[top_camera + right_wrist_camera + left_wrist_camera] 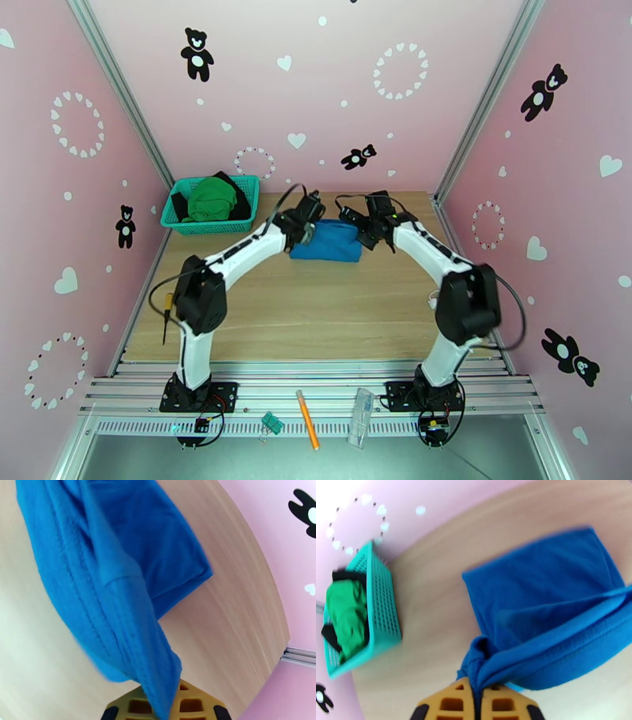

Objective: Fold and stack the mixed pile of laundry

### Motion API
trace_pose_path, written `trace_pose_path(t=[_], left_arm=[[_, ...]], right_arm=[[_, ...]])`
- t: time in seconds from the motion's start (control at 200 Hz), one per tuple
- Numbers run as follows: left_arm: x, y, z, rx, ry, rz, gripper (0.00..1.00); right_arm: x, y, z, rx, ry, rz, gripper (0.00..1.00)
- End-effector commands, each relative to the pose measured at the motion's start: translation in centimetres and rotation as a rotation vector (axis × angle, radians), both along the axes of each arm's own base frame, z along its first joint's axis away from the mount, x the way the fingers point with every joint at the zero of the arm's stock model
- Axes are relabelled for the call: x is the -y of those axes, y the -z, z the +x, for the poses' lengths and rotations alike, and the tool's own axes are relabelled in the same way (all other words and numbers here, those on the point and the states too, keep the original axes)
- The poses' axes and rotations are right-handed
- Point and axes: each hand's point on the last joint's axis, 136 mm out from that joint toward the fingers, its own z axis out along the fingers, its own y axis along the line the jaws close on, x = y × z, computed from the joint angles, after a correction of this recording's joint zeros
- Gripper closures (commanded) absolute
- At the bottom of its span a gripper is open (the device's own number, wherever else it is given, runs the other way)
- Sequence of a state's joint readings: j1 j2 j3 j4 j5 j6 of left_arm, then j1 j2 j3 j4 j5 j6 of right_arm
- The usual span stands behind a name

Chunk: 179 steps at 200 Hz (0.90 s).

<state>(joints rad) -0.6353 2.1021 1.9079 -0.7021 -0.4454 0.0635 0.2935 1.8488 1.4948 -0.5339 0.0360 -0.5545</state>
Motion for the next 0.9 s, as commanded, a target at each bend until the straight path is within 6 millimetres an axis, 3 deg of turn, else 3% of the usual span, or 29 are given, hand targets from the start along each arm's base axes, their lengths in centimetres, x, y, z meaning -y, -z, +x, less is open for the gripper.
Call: trace_pose_path(t=[0.0,0.16,0.355,0.41,0.43,0.501,0.561,0.631,0.721,0.801,0.891], left_arm=[[0.0,2.9,1.8,-0.104,0.067,0.054,1.0],[-0.3,5.9,4.6,-0.159,0.051,0.068,1.0],[-0.5,6.3,7.0,-0.13,0.029,0.027,1.0],[-0.5,6.4,7.6,-0.127,0.026,0.014,0.87],[-0.4,6.5,7.8,-0.127,0.028,0.01,0.77],[-0.6,6.6,8.5,-0.121,0.022,-0.008,0.33],[-0.3,6.3,8.9,-0.109,0.025,-0.024,0.16],[-0.2,5.0,9.5,-0.071,0.02,-0.043,0.07],[0.0,2.2,10.0,-0.009,0.01,-0.079,0.04],[0.0,-1.0,9.9,0.043,0.001,-0.123,0.03],[-0.3,-4.5,8.9,0.071,-0.006,-0.175,0.04]], right_arm=[[0.6,1.7,3.1,-0.005,0.078,0.015,1.0],[-0.2,4.5,6.4,-0.025,0.103,0.025,1.0],[0.4,7.1,8.3,-0.066,0.182,0.034,1.0],[0.6,7.8,8.6,-0.08,0.204,0.052,1.0],[0.5,8.0,8.7,-0.086,0.207,0.062,1.0],[0.7,8.6,8.8,-0.103,0.23,0.093,0.73],[0.5,8.5,8.9,-0.099,0.239,0.112,0.54],[0.4,7.6,9.0,-0.087,0.24,0.146,0.45],[0.1,5.0,9.4,-0.051,0.243,0.197,0.41],[0.3,1.7,9.4,-0.013,0.253,0.248,0.4],[0.6,-3.5,8.2,0.043,0.253,0.312,0.4]])
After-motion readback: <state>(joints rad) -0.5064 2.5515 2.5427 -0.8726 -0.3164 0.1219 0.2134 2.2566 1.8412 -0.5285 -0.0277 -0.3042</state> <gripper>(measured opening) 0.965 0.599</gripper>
